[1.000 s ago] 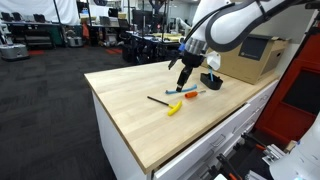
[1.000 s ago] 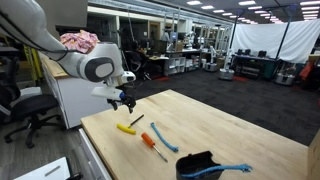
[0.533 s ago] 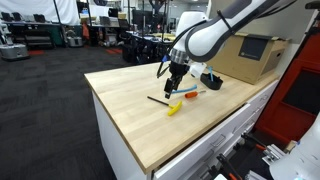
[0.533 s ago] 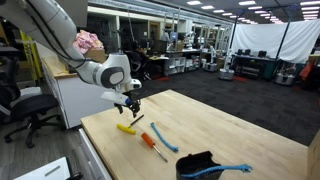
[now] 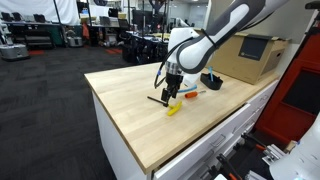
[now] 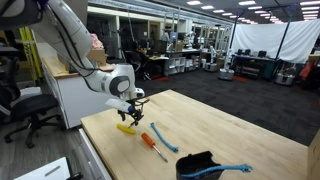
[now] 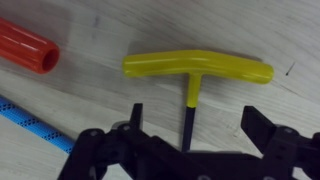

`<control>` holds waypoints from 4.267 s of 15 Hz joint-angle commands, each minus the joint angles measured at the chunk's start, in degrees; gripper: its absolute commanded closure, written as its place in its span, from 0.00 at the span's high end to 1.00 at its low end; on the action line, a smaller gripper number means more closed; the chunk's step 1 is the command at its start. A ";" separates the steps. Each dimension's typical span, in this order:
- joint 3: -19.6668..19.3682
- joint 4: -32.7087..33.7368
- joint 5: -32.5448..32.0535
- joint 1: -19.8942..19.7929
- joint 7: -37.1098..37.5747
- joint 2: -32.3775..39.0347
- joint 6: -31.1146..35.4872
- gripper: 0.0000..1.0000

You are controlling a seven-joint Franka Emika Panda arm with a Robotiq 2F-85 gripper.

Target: Put the yellow object inside the black bowl

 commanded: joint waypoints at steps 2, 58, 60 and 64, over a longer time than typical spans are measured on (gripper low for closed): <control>0.86 3.26 -0.32 -1.46 0.41 3.96 -2.60 1.00; -16.21 11.87 0.16 -21.72 0.04 -11.02 -45.23 0.03; -16.39 12.89 1.29 -21.91 0.25 -9.60 -44.97 0.03; -16.85 17.92 4.30 -22.61 3.03 -4.56 -46.03 0.03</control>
